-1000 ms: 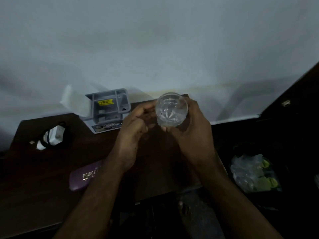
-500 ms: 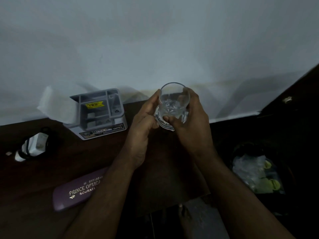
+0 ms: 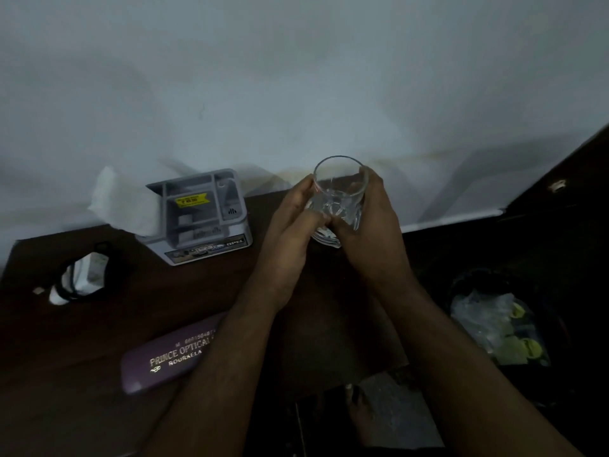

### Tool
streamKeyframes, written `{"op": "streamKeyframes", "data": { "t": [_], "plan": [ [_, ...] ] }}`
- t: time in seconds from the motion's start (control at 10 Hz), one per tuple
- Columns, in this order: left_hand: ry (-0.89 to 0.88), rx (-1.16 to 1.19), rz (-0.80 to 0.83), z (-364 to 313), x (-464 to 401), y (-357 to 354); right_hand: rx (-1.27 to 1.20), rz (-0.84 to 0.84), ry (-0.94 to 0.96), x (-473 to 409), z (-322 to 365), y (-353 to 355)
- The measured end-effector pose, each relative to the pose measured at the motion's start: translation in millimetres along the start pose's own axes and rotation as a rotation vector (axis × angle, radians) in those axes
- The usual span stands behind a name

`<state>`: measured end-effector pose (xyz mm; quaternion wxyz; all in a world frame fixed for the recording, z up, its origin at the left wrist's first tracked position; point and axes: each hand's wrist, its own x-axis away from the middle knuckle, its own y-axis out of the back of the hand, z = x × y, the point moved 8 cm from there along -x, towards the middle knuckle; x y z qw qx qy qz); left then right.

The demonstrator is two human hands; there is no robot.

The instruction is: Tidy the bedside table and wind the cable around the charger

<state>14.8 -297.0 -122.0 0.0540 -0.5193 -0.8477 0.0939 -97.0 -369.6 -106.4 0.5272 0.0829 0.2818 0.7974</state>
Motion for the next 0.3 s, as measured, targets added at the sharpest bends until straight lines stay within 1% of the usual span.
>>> {"op": "streamKeyframes", "data": {
  "t": [0.1, 0.2, 0.3],
  "plan": [
    [0.007, -0.02, -0.099, -7.0, 6.9, 8.2, 0.091, -0.041, -0.037, 2.3, 4.7, 9.4],
    [-0.125, -0.169, -0.134, -44.3, 28.6, 19.3, 0.083, -0.166, 0.024, 19.2, 34.4, 25.4],
    [-0.194, -0.344, -0.224, -74.6, 63.0, 33.0, 0.07, -0.215, 0.12, 44.0, 68.0, 31.1]
  ]
}}
